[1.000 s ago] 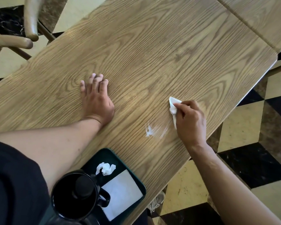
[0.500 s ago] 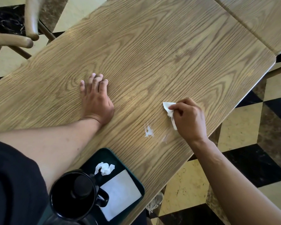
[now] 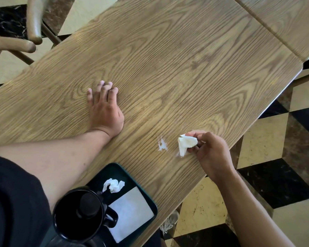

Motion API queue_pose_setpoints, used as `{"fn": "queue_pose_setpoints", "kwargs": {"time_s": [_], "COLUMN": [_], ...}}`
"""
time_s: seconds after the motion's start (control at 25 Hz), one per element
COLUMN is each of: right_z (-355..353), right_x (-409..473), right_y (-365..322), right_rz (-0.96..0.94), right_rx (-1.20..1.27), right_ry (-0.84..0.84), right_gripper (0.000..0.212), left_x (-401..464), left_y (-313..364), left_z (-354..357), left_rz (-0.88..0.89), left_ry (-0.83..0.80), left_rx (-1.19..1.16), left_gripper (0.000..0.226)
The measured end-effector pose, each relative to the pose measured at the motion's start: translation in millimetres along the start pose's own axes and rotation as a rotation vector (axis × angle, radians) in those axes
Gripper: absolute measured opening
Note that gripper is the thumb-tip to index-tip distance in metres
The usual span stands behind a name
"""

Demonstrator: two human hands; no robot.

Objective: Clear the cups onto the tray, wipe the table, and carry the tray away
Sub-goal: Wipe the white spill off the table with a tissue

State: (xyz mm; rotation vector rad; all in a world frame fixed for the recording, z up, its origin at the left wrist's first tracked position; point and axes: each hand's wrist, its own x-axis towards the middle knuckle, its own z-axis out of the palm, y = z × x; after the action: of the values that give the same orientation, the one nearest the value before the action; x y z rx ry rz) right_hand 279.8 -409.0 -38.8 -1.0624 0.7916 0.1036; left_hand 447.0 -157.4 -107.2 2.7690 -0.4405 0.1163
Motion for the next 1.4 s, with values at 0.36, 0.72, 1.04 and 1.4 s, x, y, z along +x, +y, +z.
{"fn": "queue_pose_setpoints", "kwargs": {"time_s": [0.36, 0.72, 1.04, 1.4], "right_z": [-37, -11, 5, -8], "right_x": [-17, -34, 19, 16], "right_y": [4, 30, -11, -4], "right_rz": [-0.49, -0.444, -0.593, -0.602], "right_rx": [-1.212, -1.254, -1.269, -1.27], "right_ry": [0.225, 0.454, 0.354, 0.158], "right_gripper": [0.02, 0.019, 0.011, 0.014], "left_x": [1, 1, 1, 2], "left_y": [0, 0, 0, 1], "left_z": [-1, 0, 0, 1], "left_rz": [-0.002, -0.003, 0.001, -0.003], "left_ry": [-0.008, 0.012, 0.002, 0.01], "left_rx": [0.008, -0.008, -0.013, -0.009], "left_gripper": [0.052, 0.049, 0.048, 0.05]}}
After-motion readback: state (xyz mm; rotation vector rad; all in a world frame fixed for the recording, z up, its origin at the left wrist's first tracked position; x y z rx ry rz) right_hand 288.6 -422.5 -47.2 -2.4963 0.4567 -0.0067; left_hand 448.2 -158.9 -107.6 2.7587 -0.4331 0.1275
